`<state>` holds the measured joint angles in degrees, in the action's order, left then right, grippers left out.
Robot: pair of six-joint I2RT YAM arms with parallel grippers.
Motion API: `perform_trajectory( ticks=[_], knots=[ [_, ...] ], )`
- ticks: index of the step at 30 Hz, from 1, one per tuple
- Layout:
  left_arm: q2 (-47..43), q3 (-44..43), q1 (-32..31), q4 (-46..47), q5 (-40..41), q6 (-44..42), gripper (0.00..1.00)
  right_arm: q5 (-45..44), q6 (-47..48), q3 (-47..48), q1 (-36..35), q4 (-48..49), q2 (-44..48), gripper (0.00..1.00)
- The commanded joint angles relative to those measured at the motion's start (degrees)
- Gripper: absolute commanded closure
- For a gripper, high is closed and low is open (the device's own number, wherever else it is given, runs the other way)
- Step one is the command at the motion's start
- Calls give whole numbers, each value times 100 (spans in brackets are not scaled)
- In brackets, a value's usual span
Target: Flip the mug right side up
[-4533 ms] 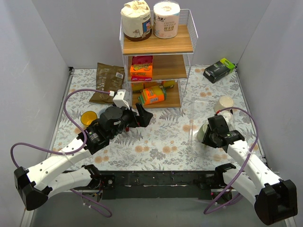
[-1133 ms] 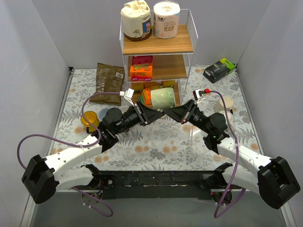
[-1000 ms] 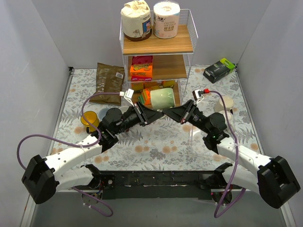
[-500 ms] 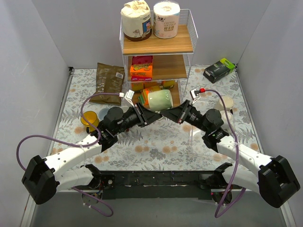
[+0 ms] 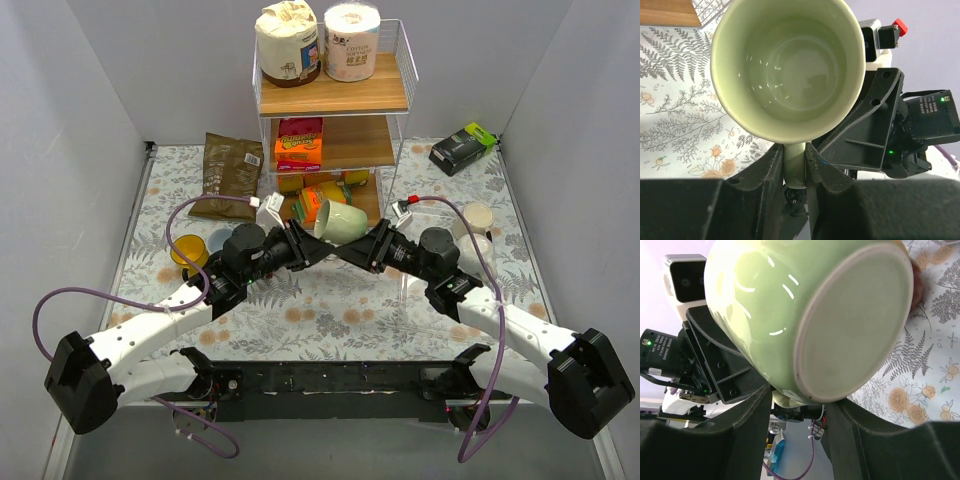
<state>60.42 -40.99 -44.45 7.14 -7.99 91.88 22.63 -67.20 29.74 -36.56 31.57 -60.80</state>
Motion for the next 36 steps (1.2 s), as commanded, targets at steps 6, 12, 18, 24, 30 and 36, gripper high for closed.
perform_trajectory(
  ticks=[6, 12, 18, 24, 30, 36],
  knots=[
    [-250, -506, 24, -397, 622, -802, 100, -57, 5, -99, -27, -529, 287, 43],
    [-66, -699, 15, -599, 728, -1259, 100, -215, 84, -214, -27, -1257, 525, 43],
    [197, -770, 15, -678, 1001, -1619, 100, -444, 180, -188, -27, -1951, 683, 43],
    [558, -893, 6, -942, 1651, -1919, 100, -988, 698, 303, -18, -3059, 823, 44],
    [1164, -954, -152, -802, 2633, -2130, 100, -1551, 1156, 770, 34, -4141, 841, 43],
    [1604, -911, -266, -592, 3312, -2253, 100, -1841, 1367, 1034, 192, -4747, 876, 44]
  ],
)
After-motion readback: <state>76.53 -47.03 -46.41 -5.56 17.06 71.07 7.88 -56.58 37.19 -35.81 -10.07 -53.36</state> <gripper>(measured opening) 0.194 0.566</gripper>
